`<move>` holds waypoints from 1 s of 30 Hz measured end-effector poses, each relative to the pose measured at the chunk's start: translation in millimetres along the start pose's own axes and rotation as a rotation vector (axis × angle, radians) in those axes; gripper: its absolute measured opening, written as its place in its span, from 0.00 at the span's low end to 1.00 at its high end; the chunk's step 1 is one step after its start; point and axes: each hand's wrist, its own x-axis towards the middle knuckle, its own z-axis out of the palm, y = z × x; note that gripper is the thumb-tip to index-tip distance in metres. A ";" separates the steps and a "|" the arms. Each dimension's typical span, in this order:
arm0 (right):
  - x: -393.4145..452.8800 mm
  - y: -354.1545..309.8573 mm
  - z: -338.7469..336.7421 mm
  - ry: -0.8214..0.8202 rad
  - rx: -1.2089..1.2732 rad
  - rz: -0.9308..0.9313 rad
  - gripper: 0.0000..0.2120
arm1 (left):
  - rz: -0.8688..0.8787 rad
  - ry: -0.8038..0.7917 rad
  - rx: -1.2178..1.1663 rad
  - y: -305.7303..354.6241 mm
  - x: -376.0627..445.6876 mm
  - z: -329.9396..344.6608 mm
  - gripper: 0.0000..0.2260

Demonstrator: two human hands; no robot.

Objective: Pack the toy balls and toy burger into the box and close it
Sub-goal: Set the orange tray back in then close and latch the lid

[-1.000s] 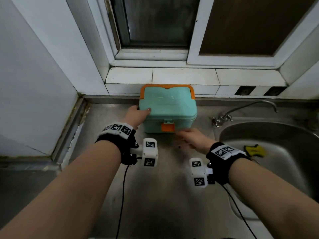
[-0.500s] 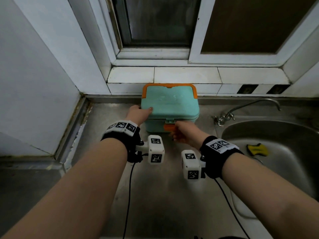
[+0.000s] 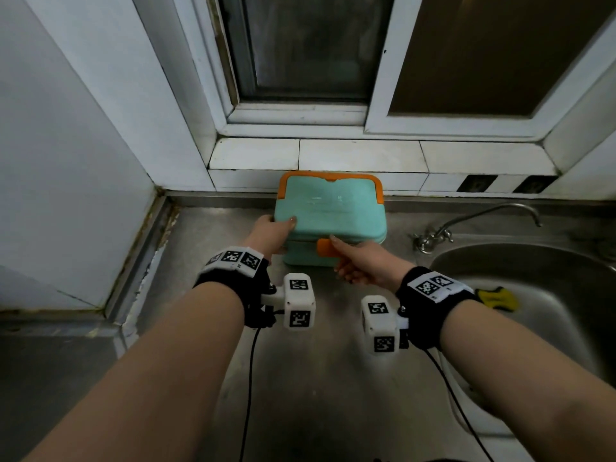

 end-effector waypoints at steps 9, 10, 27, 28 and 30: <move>11.4 -42.7 15.7 -0.063 0.027 -0.115 0.22 | 0.047 -0.016 -0.090 26.2 -0.8 -37.8 0.23; 12.0 -44.1 14.2 -0.072 0.025 -0.114 0.22 | 0.048 -0.030 -0.088 27.0 0.2 -39.2 0.23; 13.9 -66.6 -3.3 -0.204 0.202 0.032 0.11 | 0.060 -0.079 -0.088 40.7 11.5 -32.7 0.24; 14.5 -65.8 -3.2 -0.197 0.238 0.014 0.09 | 0.067 -0.069 -0.097 41.1 12.8 -31.2 0.24; 16.8 -62.8 -4.5 -0.187 0.297 -0.021 0.09 | 0.082 -0.055 -0.106 43.4 11.1 -27.2 0.24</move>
